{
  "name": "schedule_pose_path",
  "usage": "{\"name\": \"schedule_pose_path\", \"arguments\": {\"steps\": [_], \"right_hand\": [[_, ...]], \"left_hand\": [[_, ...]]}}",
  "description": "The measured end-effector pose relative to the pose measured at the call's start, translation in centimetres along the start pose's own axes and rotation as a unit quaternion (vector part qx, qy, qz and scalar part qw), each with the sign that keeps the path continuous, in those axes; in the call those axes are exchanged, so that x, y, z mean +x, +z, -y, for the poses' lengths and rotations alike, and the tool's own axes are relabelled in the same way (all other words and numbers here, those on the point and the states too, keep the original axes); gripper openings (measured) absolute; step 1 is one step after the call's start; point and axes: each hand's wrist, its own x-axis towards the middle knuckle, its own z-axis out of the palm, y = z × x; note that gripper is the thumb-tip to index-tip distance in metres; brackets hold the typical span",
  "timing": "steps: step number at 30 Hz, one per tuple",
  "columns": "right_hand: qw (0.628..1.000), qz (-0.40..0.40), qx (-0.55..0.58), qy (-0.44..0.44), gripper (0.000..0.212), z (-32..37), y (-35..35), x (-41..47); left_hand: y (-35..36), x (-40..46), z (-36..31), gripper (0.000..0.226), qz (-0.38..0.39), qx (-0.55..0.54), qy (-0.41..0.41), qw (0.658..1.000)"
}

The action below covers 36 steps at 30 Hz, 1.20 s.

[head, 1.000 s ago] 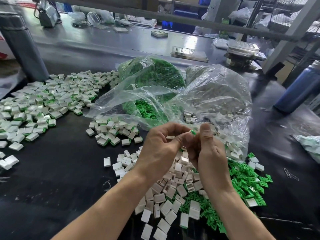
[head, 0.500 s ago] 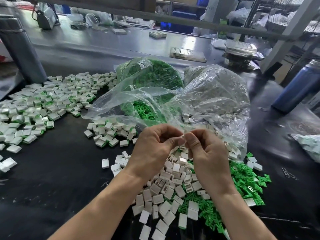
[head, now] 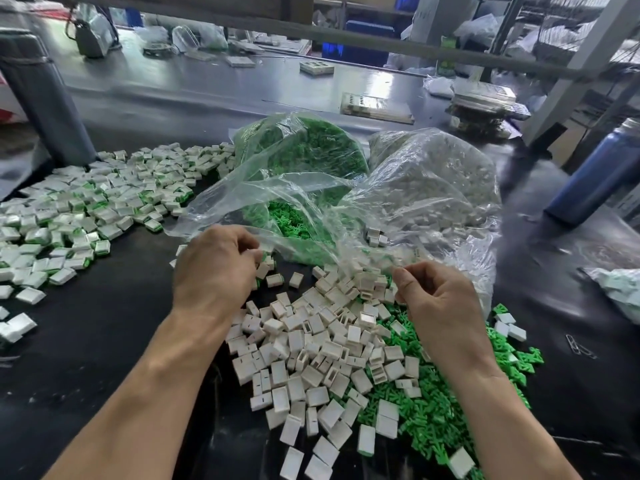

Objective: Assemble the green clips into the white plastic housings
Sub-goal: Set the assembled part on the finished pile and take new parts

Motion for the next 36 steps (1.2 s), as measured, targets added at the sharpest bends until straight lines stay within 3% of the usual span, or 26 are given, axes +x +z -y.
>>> {"name": "schedule_pose_path", "arguments": {"steps": [8, 16, 20, 28, 36], "right_hand": [[0.998, 0.003, -0.047, 0.031, 0.024, 0.2, -0.5, 0.2], [0.995, 0.020, -0.088, 0.034, 0.023, -0.1, -0.9, 0.5], [0.992, 0.047, -0.113, 0.044, 0.022, -0.5, -2.1, 0.9], [0.970, 0.134, -0.176, 0.105, 0.014, -0.7, -3.6, 1.4], [0.970, 0.125, -0.186, 0.090, 0.016, -0.3, -2.8, 1.0]], "left_hand": [[-0.2, 0.3, 0.1, 0.013, -0.005, 0.069, -0.037, 0.997], [1.3, -2.3, -2.0, 0.017, 0.072, 0.035, 0.050, 0.995], [2.4, -2.5, -2.5, 0.023, 0.107, 0.107, 0.068, 0.986], [3.1, -2.3, -2.3, 0.023, 0.088, 0.154, 0.081, 0.981], [3.5, -2.3, -2.1, 0.016, 0.067, 0.131, 0.091, 0.985]]}}
